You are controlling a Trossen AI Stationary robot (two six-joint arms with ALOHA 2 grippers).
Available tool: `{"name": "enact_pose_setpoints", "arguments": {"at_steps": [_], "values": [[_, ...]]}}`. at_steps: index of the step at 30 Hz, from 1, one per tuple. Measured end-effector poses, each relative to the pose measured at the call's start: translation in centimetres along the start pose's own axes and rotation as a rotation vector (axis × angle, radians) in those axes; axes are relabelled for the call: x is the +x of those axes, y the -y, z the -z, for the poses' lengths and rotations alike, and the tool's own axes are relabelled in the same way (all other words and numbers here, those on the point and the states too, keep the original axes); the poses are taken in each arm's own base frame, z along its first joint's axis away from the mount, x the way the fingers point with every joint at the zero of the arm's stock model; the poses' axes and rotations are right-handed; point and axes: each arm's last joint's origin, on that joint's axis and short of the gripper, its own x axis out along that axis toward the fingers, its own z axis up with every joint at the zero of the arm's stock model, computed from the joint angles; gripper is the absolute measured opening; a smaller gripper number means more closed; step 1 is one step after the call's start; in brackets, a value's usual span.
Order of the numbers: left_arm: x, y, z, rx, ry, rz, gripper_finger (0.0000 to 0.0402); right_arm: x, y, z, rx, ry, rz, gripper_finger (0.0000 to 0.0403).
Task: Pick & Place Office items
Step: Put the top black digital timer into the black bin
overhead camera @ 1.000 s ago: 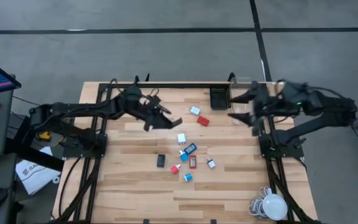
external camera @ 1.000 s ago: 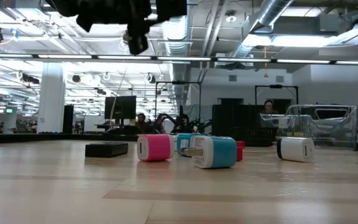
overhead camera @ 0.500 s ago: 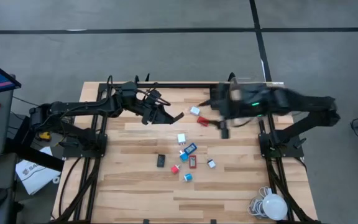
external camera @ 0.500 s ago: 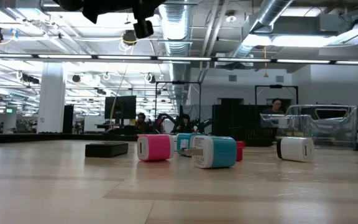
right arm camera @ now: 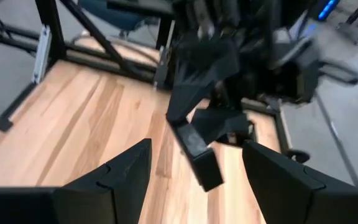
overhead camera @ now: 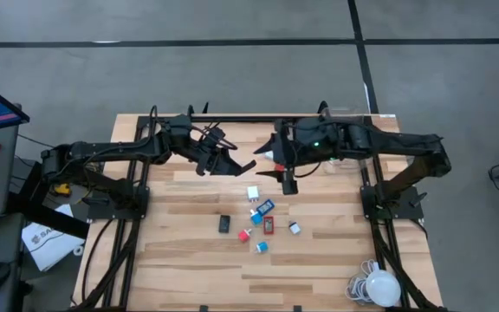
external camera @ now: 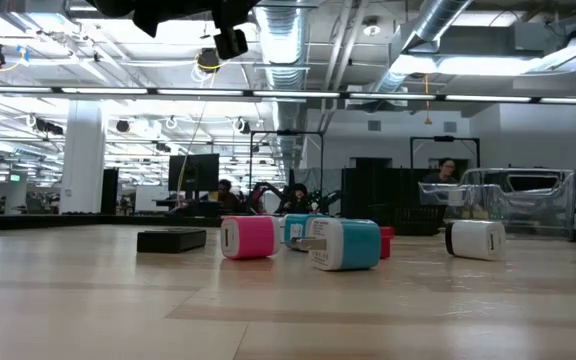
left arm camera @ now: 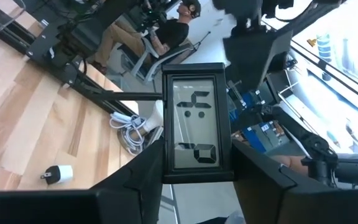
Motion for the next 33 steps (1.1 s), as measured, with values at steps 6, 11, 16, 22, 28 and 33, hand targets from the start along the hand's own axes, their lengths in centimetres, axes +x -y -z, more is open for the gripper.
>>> {"name": "enact_pose_setpoints", "arguments": {"at_steps": [6, 11, 16, 22, 28, 33], "values": [[0.0, 0.0, 0.0, 0.0, 0.0, 0.0, 0.0155, 1.6, 0.0, 0.3, -0.005, -0.017, -0.013, 0.0244], [0.0, 0.0, 0.0, 0.0, 0.0, 0.0, 0.0151, 2.7, 0.4, 0.8, 0.001, -0.04, -0.018, 0.0243], [0.0, 0.0, 0.0, 0.001, 0.0, 0.0, 0.0155, 2.5, 1.0, 0.9, 0.006, -0.041, -0.008, 0.0218], [0.0, 0.0, 0.0, 0.0, 0.0, -0.001, 0.0151, 2.5, 1.2, 1.0, 0.0, -0.031, -0.044, 0.0154], [0.0, 0.0, 0.1, -0.011, -0.008, 0.003, 0.0157, 2.5, 1.0, 1.0, -0.024, -0.031, -0.077, 0.0072], [0.0, 0.0, 0.1, -0.012, -0.01, 0.004, 0.0155, 2.5, 0.5, 0.9, -0.039, -0.035, -0.085, 0.0059]]}}
